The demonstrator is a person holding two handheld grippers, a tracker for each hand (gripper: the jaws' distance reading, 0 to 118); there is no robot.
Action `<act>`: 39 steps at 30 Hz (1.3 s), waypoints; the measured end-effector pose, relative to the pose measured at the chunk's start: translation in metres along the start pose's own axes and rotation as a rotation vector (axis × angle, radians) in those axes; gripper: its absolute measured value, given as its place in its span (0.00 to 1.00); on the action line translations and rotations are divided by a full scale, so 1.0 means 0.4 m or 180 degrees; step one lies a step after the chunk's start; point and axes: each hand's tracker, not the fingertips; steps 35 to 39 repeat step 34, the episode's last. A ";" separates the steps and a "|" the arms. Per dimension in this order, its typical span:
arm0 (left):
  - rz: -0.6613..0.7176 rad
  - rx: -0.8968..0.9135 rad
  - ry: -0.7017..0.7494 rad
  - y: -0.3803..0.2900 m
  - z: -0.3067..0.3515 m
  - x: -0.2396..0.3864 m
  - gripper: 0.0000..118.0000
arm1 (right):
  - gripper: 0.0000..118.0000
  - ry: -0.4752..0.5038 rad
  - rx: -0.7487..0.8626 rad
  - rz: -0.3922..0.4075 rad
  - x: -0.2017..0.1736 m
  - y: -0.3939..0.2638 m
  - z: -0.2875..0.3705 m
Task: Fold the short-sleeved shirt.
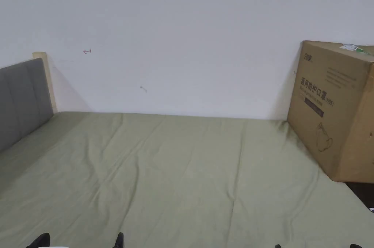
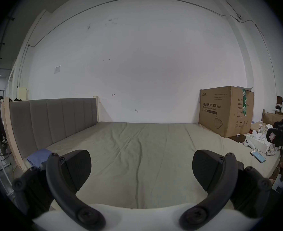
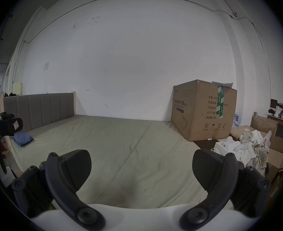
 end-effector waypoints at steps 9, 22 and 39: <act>-0.0152 -0.0093 -0.0036 0.000 -0.013 0.025 1.00 | 1.00 0.0073 0.0164 0.0113 -0.015 -0.003 0.016; -0.0163 -0.0108 -0.0046 -0.002 -0.016 0.026 1.00 | 1.00 0.0098 0.0014 -0.0098 0.015 -0.001 -0.002; -0.0214 -0.0138 -0.0036 -0.006 -0.022 0.032 1.00 | 1.00 0.0216 -0.0094 -0.0204 0.029 -0.004 -0.021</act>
